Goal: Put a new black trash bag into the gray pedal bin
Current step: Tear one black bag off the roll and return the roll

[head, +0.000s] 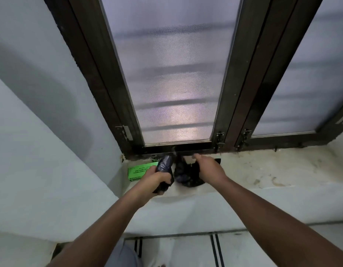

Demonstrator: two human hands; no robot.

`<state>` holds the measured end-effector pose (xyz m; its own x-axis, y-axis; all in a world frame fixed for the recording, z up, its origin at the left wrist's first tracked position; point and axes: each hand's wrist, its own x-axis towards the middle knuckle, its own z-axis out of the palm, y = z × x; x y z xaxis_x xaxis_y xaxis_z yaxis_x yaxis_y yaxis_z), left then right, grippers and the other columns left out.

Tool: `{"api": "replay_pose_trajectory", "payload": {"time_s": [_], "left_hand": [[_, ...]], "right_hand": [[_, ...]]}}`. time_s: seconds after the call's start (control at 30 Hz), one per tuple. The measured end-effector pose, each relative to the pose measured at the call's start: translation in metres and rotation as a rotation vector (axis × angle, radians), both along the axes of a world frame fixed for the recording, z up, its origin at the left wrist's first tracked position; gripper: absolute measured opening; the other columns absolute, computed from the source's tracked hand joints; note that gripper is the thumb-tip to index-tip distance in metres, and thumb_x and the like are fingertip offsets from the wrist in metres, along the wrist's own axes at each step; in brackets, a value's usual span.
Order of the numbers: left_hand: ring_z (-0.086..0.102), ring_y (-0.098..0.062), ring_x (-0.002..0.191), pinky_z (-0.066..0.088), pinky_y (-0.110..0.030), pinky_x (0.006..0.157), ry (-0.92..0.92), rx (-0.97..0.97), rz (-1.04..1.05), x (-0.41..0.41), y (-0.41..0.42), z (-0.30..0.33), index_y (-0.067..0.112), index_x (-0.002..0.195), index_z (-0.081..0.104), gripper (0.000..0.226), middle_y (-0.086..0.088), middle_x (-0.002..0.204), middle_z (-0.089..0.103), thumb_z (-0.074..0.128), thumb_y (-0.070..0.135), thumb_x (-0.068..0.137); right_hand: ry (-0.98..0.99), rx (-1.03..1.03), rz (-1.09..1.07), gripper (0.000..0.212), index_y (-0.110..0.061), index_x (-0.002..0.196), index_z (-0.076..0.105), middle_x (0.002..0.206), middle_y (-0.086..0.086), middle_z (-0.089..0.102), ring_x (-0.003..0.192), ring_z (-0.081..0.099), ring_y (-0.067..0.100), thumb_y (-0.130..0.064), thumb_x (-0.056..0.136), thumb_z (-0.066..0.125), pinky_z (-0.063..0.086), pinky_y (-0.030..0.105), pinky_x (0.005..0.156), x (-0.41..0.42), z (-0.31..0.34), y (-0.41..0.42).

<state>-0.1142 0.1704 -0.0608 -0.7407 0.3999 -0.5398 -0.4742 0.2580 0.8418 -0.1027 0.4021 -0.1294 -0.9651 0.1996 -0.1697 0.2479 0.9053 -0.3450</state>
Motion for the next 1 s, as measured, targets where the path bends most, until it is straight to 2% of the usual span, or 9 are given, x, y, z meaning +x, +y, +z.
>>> {"api": "replay_pose_trajectory", "payload": {"time_s": [0.1, 0.23, 0.33, 0.43, 0.53, 0.6, 0.73, 0.83, 1.0], "left_hand": [[0.049, -0.021, 0.070, 0.038, -0.028, 0.054, -0.059, 0.009, -0.007, 0.000, 0.006, 0.001, 0.011, 0.096, 0.056, 0.033, -0.009, 0.083, 0.055, 0.067, 0.019, 0.066], [0.054, -0.022, 0.076, 0.040, -0.027, 0.056, -0.054, -0.004, -0.031, 0.001, 0.020, 0.002, 0.013, 0.097, 0.066, 0.029, -0.008, 0.088, 0.062, 0.068, 0.024, 0.070], [0.062, -0.021, 0.081, 0.045, -0.031, 0.066, -0.030, 0.005, -0.029, 0.002, 0.033, 0.000, 0.012, 0.091, 0.073, 0.009, -0.007, 0.085, 0.068, 0.071, 0.013, 0.082], [0.063, -0.020, 0.084, 0.048, -0.027, 0.064, -0.081, 0.111, 0.048, 0.002, 0.043, -0.002, 0.010, 0.092, 0.073, 0.007, -0.006, 0.087, 0.069, 0.070, 0.009, 0.086], [0.061, -0.012, 0.083, 0.044, -0.021, 0.056, -0.093, 0.166, 0.014, 0.002, 0.049, 0.001, 0.011, 0.116, 0.074, 0.028, -0.004, 0.097, 0.068, 0.068, 0.011, 0.089], [0.065, -0.011, 0.083, 0.045, -0.021, 0.059, -0.073, 0.161, -0.021, 0.001, 0.050, 0.005, 0.014, 0.118, 0.075, 0.026, -0.003, 0.100, 0.074, 0.068, 0.011, 0.093], [0.074, -0.020, 0.095, 0.051, -0.034, 0.076, 0.078, 0.076, -0.052, -0.006, 0.048, 0.003, 0.024, 0.117, 0.076, 0.033, -0.008, 0.117, 0.078, 0.083, 0.019, 0.085], [0.066, -0.007, 0.064, 0.048, -0.024, 0.057, 0.223, -0.100, -0.096, -0.011, 0.043, 0.003, 0.021, 0.119, 0.071, 0.043, -0.006, 0.108, 0.077, 0.088, 0.030, 0.080], [0.063, -0.011, 0.064, 0.046, -0.024, 0.052, 0.277, -0.214, -0.133, -0.010, 0.037, 0.007, 0.023, 0.110, 0.072, 0.045, 0.002, 0.088, 0.075, 0.093, 0.038, 0.073]], "right_hand": [[0.036, -0.195, -0.122, 0.050, -0.018, 0.122, 0.063, 0.121, 0.009, 0.066, 0.107, 0.065, 0.028, 0.011, 0.084, 0.051, 0.056, 0.033, 0.083, 0.001, -0.006, 0.004], [0.300, -0.338, -0.179, 0.041, -0.011, 0.105, 0.080, 0.130, 0.000, 0.065, 0.121, 0.060, 0.017, 0.013, 0.087, 0.052, 0.038, 0.015, 0.095, 0.020, -0.003, 0.007], [0.365, -0.607, -0.353, 0.035, -0.019, 0.105, 0.079, 0.116, -0.005, 0.075, 0.109, 0.067, 0.010, 0.002, 0.095, 0.053, 0.052, 0.025, 0.101, 0.036, 0.003, 0.002], [0.249, -1.128, -0.552, 0.019, -0.020, 0.113, 0.074, 0.117, 0.007, 0.075, 0.101, 0.073, 0.016, -0.023, 0.102, 0.059, 0.061, 0.038, 0.093, 0.044, 0.018, -0.001], [-0.071, -1.543, -0.541, 0.051, -0.021, 0.125, 0.069, 0.123, 0.008, 0.073, 0.113, 0.070, 0.032, -0.061, 0.095, 0.058, 0.061, 0.044, 0.090, 0.049, 0.039, 0.003], [-0.179, -1.599, -0.457, 0.060, -0.020, 0.123, 0.072, 0.117, 0.006, 0.076, 0.108, 0.072, 0.029, -0.068, 0.090, 0.060, 0.062, 0.038, 0.085, 0.051, 0.049, 0.006], [-0.142, -1.507, -0.387, 0.035, -0.017, 0.122, 0.070, 0.116, 0.002, 0.073, 0.096, 0.071, 0.010, -0.035, 0.092, 0.075, 0.057, 0.019, 0.068, 0.049, 0.062, 0.013], [-0.157, -1.424, -0.381, 0.034, -0.017, 0.121, 0.070, 0.110, 0.004, 0.076, 0.087, 0.075, 0.015, -0.024, 0.090, 0.079, 0.056, 0.017, 0.059, 0.046, 0.070, 0.017], [-0.196, -1.332, -0.350, 0.035, -0.026, 0.124, 0.066, 0.113, 0.007, 0.078, 0.092, 0.079, 0.025, -0.013, 0.092, 0.075, 0.060, 0.026, 0.060, 0.046, 0.073, 0.017]]}}
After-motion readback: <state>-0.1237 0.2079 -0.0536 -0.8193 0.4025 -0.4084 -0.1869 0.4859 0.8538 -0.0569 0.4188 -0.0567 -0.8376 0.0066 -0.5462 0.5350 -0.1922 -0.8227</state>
